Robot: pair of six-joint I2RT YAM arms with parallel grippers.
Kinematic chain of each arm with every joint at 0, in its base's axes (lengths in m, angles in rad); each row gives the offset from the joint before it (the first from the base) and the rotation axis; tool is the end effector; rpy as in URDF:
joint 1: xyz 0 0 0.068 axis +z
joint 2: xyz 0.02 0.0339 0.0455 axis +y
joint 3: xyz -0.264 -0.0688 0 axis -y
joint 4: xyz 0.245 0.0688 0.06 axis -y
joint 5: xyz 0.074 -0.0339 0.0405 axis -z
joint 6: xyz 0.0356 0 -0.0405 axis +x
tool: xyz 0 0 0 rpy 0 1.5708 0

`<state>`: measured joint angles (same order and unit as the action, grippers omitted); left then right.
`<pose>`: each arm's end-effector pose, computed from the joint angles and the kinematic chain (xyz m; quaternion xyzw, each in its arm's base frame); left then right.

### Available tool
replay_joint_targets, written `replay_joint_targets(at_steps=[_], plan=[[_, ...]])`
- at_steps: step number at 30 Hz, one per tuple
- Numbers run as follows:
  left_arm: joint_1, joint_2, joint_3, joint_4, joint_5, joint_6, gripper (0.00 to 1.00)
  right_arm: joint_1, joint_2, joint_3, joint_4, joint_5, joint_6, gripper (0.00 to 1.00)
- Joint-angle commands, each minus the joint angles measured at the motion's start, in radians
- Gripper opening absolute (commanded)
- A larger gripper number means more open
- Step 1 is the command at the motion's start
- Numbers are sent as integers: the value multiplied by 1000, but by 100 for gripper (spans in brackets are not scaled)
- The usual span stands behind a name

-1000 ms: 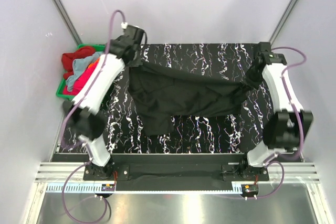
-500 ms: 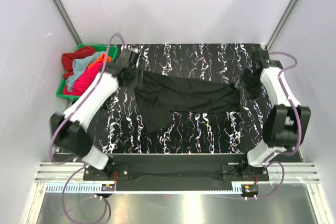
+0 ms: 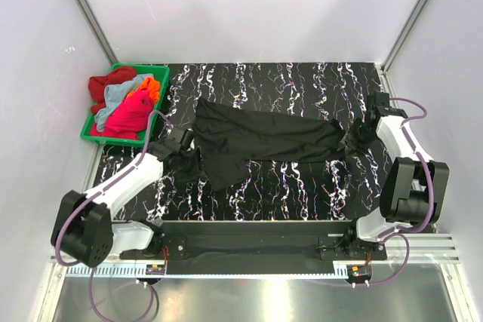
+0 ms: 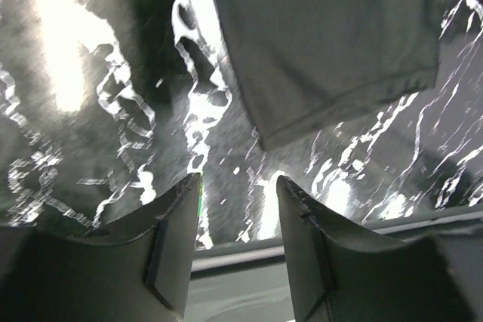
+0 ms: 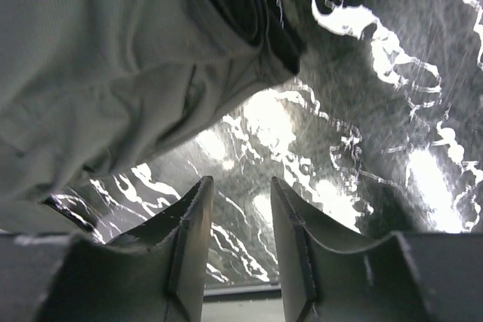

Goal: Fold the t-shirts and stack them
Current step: Flatten the tshirt out

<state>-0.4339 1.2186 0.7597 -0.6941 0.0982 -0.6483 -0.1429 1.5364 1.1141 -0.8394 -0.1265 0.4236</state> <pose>0.1977 -0.0955 0.2065 -0.0944 0.9726 -0.1478 0.1528 0.2899 -0.0372 0.2275 0.2663 0.9495 0.0833 0.1434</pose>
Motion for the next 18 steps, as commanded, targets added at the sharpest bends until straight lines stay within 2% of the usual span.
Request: replay_joint_targets(at_steps=[1,8,14,18], plan=[[-3,39,13,133,34,-80,48,-15,8,12,54,-36,10,42],[-38,165,-11,238,69,-178,50,-23,21,13,59,-30,12,42],[-66,272,-2,214,25,-238,43,-32,24,12,59,-15,18,41],[-86,280,15,151,-37,-272,46,-37,22,7,60,7,32,42]])
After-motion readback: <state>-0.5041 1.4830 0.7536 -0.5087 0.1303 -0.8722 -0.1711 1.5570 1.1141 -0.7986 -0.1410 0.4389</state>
